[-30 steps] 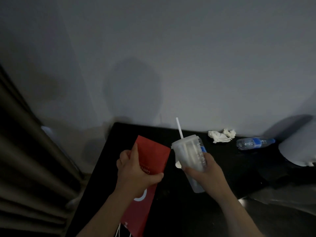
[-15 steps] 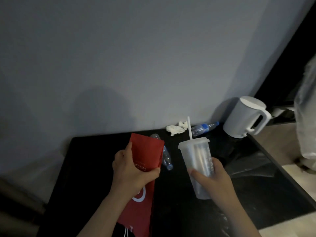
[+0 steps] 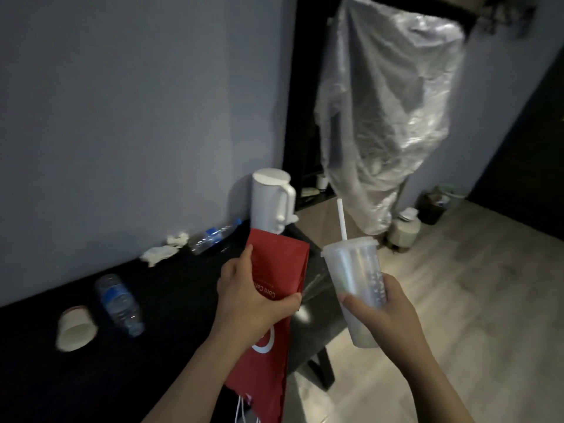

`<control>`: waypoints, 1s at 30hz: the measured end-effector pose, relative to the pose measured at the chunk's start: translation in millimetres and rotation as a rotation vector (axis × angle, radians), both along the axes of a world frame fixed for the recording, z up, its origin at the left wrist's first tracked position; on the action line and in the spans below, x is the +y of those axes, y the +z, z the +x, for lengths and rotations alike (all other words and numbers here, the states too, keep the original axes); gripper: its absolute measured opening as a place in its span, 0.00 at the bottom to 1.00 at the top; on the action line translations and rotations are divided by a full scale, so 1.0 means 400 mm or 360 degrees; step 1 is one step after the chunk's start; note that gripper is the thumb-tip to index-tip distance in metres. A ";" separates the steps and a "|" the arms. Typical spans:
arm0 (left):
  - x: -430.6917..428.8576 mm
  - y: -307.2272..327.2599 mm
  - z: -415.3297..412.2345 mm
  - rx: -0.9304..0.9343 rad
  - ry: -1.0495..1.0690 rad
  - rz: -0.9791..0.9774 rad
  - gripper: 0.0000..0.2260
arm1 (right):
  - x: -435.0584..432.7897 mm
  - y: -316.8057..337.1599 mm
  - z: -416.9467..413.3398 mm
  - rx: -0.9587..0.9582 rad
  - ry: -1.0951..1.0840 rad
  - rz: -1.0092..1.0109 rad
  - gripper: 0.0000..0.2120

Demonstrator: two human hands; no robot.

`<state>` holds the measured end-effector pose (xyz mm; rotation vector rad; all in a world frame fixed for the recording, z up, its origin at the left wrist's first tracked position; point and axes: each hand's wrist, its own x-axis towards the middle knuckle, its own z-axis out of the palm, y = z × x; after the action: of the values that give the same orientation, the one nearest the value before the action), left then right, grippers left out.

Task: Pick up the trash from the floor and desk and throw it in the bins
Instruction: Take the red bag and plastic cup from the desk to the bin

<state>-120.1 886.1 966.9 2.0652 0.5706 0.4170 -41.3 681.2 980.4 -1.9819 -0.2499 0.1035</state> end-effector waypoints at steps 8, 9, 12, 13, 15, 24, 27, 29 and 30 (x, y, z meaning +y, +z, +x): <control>-0.353 0.045 0.266 -0.0090 -0.0471 -0.0026 0.56 | -0.393 0.024 0.093 -0.0137 -0.0496 0.0062 0.24; -0.394 0.049 0.302 -0.0089 -0.0525 -0.0022 0.56 | -0.435 0.023 0.106 -0.0146 -0.0555 0.0061 0.24; -0.508 0.052 0.407 -0.0101 -0.0685 0.0003 0.57 | -0.548 0.023 0.155 -0.0167 -0.0715 0.0051 0.23; -0.544 0.052 0.445 -0.0107 -0.0737 0.0007 0.57 | -0.582 0.025 0.176 -0.0172 -0.0764 0.0035 0.22; -0.609 0.054 0.526 -0.0115 -0.0837 0.0006 0.57 | -0.645 0.032 0.229 -0.0188 -0.0847 0.0013 0.21; -0.762 0.083 0.940 -0.0182 -0.0993 -0.0058 0.56 | -0.805 0.086 0.561 -0.0205 -0.1042 -0.0071 0.27; -0.805 0.089 1.075 -0.0193 -0.1016 -0.0028 0.56 | -0.847 0.086 0.677 -0.0203 -0.1088 -0.0044 0.26; -0.847 0.089 1.157 -0.0172 -0.1036 -0.0002 0.56 | -0.888 0.079 0.746 -0.0188 -0.1101 -0.0038 0.25; -0.872 0.087 1.194 -0.0147 -0.1050 0.0003 0.57 | -0.911 0.075 0.777 -0.0177 -0.1109 -0.0042 0.25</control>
<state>357.6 537.4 1001.7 2.0823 -0.1786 0.1188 269.3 317.0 1010.6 -1.9967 0.3789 -0.4524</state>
